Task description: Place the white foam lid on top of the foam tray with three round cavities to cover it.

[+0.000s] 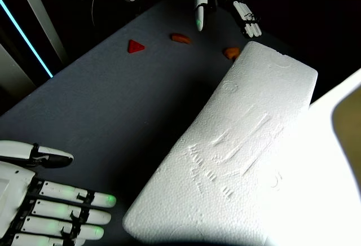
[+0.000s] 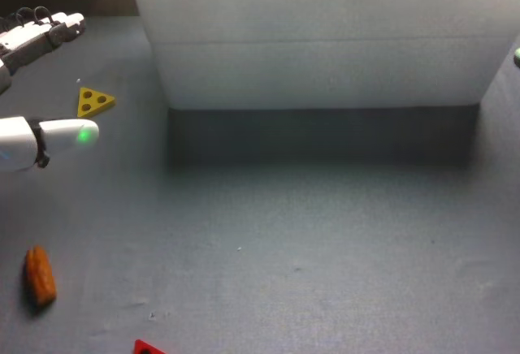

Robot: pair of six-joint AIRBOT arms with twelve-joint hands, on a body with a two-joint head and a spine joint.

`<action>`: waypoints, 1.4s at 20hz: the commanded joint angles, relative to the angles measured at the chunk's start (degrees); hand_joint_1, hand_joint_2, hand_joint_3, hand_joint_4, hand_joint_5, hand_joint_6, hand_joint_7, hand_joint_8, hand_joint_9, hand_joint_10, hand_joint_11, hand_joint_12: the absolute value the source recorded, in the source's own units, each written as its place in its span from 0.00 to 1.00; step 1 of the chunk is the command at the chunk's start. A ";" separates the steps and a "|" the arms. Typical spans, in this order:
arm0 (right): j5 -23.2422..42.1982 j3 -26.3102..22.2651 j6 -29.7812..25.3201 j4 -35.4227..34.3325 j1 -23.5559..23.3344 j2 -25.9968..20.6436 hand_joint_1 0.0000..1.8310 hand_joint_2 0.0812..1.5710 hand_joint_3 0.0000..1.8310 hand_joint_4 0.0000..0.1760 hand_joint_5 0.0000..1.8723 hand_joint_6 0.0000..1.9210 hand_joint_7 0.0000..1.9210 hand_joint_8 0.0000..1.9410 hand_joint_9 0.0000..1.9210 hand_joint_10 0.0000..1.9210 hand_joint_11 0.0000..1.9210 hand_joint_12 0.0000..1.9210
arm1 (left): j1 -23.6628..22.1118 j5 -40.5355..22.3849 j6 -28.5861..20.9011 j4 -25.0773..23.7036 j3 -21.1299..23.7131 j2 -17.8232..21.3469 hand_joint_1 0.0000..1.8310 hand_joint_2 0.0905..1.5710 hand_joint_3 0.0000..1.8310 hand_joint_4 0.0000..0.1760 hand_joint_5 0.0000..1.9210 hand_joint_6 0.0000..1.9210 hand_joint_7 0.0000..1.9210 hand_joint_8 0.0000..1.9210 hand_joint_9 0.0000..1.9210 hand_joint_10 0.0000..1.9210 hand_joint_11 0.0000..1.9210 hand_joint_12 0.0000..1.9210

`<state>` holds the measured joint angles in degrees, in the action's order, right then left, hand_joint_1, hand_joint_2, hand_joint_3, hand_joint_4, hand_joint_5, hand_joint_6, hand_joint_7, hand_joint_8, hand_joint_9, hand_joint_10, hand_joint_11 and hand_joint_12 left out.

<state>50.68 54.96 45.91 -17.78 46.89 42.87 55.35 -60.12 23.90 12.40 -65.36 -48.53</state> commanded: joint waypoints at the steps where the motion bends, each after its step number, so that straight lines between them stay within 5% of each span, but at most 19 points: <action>1: 8.87 -0.12 -1.10 -0.06 0.25 -1.13 0.20 0.83 0.00 0.00 0.00 0.00 0.00 0.00 0.02 0.01 0.00 0.52 | 0.10 -9.02 -0.71 0.24 0.48 0.88 0.28 0.70 0.00 0.00 0.03 0.00 0.01 0.00 0.00 0.00 0.00 0.00; 2: 10.21 -0.56 -1.98 0.47 1.07 -1.13 0.23 0.85 0.00 0.00 0.00 0.00 0.00 0.00 0.01 0.00 0.00 0.45 | 0.79 -10.25 -1.00 -0.06 1.22 1.08 0.27 0.70 0.00 0.00 0.02 0.00 0.00 0.00 0.00 0.00 0.00 0.00; 6: 12.74 -2.26 -5.28 4.97 2.32 -1.33 0.19 0.92 0.01 0.00 0.00 0.00 0.01 0.00 0.05 0.02 0.00 0.53 | 2.87 -14.15 -2.66 -2.42 3.74 0.87 0.26 0.70 0.00 0.00 0.02 0.00 0.00 0.00 0.00 0.00 0.00 0.00; 10: 12.92 -2.80 -7.13 8.93 2.32 -0.85 0.21 0.95 0.01 0.00 0.00 0.00 0.02 0.00 0.02 0.00 0.00 0.27 | 2.14 -14.80 -4.79 -5.80 4.01 -1.04 0.23 0.71 0.00 0.00 0.03 0.00 0.00 0.00 0.00 0.00 0.01 0.01; 12: 12.92 -2.73 -8.48 11.25 2.32 -0.67 0.21 0.96 0.01 0.00 0.00 0.00 0.02 0.00 0.03 0.01 0.00 0.29 | 0.85 -14.50 -5.84 -8.26 4.07 -2.01 0.23 0.72 0.01 0.04 0.02 0.00 0.00 0.00 0.00 0.00 0.03 0.02; 13: 12.92 -2.67 -8.87 11.95 2.28 -0.54 0.19 0.97 0.00 0.00 0.00 0.00 0.02 0.00 0.03 0.01 0.00 0.41 | 0.46 -14.26 -6.14 -9.04 4.05 -2.29 0.23 0.73 0.00 0.09 0.02 0.01 0.00 0.00 0.00 0.00 0.01 0.16; 14: 12.91 -2.55 -9.44 12.98 2.26 -0.24 0.17 0.97 0.00 0.00 0.00 0.00 0.01 0.00 0.02 0.01 0.00 0.46 | -0.21 -13.94 -6.48 -10.01 3.94 -2.76 0.23 0.73 0.00 0.13 0.02 0.01 0.00 0.00 0.00 0.00 0.00 0.18; 16: 12.85 -2.29 -10.56 14.82 1.88 0.24 0.13 0.97 0.00 0.00 0.00 0.00 0.00 0.00 0.00 0.00 0.00 0.49 | -1.90 -13.16 -7.35 -12.13 3.41 -3.92 0.22 0.74 0.00 0.00 0.03 0.00 0.00 0.00 0.00 0.00 0.00 0.12; 18: 12.85 -2.25 -10.99 16.04 1.31 0.49 0.13 0.96 0.00 0.00 0.00 0.00 0.00 0.00 0.00 0.00 0.00 0.42 | -4.61 -11.21 -8.88 -15.26 2.41 -5.60 0.24 0.74 0.00 0.00 0.03 0.00 0.00 0.00 0.00 0.00 0.00 0.13; 19: 12.85 -2.17 -11.26 16.59 1.03 0.61 0.13 0.96 0.00 0.00 0.00 0.00 0.00 0.00 0.00 0.00 0.00 0.50 | -5.80 -10.47 -9.43 -16.56 1.95 -6.30 0.21 0.74 0.00 0.00 0.02 0.00 0.00 0.00 0.00 0.00 0.00 0.09; 23: 12.95 -2.10 -11.71 17.88 0.25 0.94 0.14 0.94 0.00 0.00 0.00 0.00 0.00 0.00 0.00 0.00 0.00 0.45 | -9.24 -8.43 -11.40 -20.52 0.58 -8.26 0.20 0.74 0.00 0.10 0.02 0.00 0.00 0.00 0.00 0.00 0.00 0.09; 25: 13.27 -2.12 -11.87 18.52 -0.42 0.98 0.16 0.93 0.00 0.00 0.00 0.00 0.00 0.00 0.00 0.00 0.00 0.45 | -10.23 -8.07 -12.01 -21.94 0.44 -8.56 0.21 0.74 0.00 0.00 0.03 0.00 0.00 0.00 0.00 0.00 0.00 0.13; 28: 13.84 -2.12 -11.87 19.48 -1.36 1.00 0.16 0.89 0.00 0.00 0.00 0.00 0.00 0.00 0.01 0.00 0.00 0.50 | -10.88 -8.21 -12.69 -23.24 0.42 -8.80 0.21 0.75 0.00 0.03 0.02 0.00 0.00 0.00 0.00 0.00 0.00 0.14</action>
